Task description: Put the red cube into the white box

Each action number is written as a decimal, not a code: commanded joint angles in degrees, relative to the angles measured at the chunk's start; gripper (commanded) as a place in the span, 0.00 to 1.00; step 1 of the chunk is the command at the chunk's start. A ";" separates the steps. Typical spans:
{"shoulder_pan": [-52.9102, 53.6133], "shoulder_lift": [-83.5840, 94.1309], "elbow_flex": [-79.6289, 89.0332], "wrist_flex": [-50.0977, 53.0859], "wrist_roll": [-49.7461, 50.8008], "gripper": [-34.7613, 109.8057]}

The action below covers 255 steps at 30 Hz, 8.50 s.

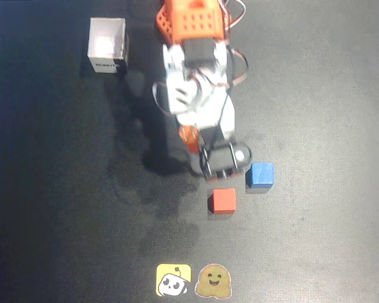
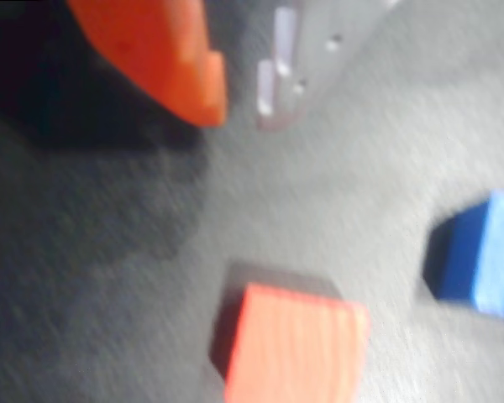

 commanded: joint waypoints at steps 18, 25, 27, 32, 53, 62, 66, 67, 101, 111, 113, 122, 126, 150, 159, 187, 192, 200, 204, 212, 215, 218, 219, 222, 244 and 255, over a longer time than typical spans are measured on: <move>-7.38 -20.13 -17.75 -1.67 10.11 0.30; -7.91 -21.36 -19.16 -2.02 8.79 0.37; -8.00 -21.45 -19.16 -2.11 8.79 0.38; -8.44 -23.03 -19.60 -3.16 9.05 0.40; -8.17 -32.70 -20.21 -9.05 9.76 0.40; -7.82 -35.42 -17.84 -14.59 8.96 0.40; -7.38 -35.60 -17.67 -14.68 8.35 0.35; -7.12 -35.60 -17.67 -14.41 8.53 0.32; 10.81 -12.92 -21.62 10.63 -9.32 0.24; 22.76 -2.55 -19.42 14.50 -14.50 0.24; 24.35 -2.02 -21.18 15.12 -14.59 0.24; 31.82 -2.02 -28.83 19.34 -16.00 0.24; 34.98 -2.02 -31.73 23.20 -16.35 0.24; 48.34 24.17 -13.10 31.82 -23.73 0.24; 55.72 34.63 -4.39 32.43 -30.41 0.24; 74.27 49.13 11.34 32.70 -36.12 0.24; 76.55 48.69 14.15 30.67 -35.68 0.24; 78.40 47.20 20.39 25.58 -34.80 0.24; 77.78 50.01 23.73 24.96 -33.13 0.24; 73.04 50.98 26.19 23.91 -26.89 0.24; 73.12 53.79 27.60 25.31 -26.54 0.24; 73.12 55.20 29.44 24.70 -26.89 0.24; 72.69 55.20 30.06 24.43 -26.28 0.24; 72.60 58.45 32.52 23.82 -26.10 0.24; 72.07 61.17 35.16 21.18 -28.39 0.34; 70.93 70.05 38.58 20.21 -28.92 0.36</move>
